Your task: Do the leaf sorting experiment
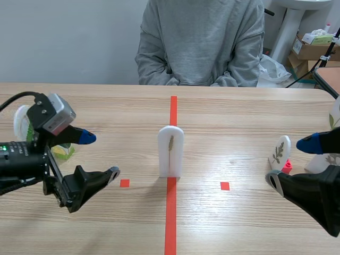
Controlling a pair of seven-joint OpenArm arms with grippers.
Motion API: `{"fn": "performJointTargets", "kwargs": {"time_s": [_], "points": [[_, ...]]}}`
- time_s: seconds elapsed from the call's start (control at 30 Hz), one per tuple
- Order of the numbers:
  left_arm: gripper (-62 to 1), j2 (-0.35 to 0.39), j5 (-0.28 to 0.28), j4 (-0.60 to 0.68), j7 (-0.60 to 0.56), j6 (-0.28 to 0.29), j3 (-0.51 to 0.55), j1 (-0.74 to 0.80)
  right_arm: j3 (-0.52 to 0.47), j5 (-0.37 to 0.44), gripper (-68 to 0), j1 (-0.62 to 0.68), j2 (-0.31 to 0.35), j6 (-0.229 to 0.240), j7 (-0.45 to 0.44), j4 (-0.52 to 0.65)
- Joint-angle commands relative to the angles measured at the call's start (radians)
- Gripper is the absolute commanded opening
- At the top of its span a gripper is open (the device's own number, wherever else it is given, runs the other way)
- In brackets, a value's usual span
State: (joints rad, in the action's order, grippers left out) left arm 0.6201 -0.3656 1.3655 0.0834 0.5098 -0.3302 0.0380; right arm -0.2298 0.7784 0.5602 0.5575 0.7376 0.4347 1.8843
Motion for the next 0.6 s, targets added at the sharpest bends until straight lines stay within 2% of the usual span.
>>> {"fn": "performJointTargets", "kwargs": {"time_s": [0.0, 0.13, 0.23, 0.4, 0.57], "points": [[-1.4, -0.024, -0.005, -0.007, -0.020, 0.002, -0.004, -0.026, -0.005, 0.014, -9.8, -0.007, 0.015, 0.008, -0.015, 0.013], [-1.4, -0.074, -0.003, -0.099, -0.030, 0.002, -0.056, -0.094, -0.005, 0.014, -9.8, -0.007, 0.015, 0.008, -0.016, 0.013], [-1.4, -0.116, 0.030, -0.165, -0.043, 0.002, -0.095, -0.140, -0.005, 0.014, -9.8, -0.007, 0.015, 0.008, -0.016, 0.013], [-1.5, -0.187, 0.045, -0.251, -0.059, 0.002, -0.153, -0.199, -0.005, 0.014, -9.8, -0.007, 0.015, 0.008, -0.015, 0.013], [-7.9, -0.264, 0.082, -0.310, -0.079, -0.002, -0.180, -0.231, -0.005, 0.014, -9.8, -0.007, 0.014, 0.008, -0.016, 0.013]]}}
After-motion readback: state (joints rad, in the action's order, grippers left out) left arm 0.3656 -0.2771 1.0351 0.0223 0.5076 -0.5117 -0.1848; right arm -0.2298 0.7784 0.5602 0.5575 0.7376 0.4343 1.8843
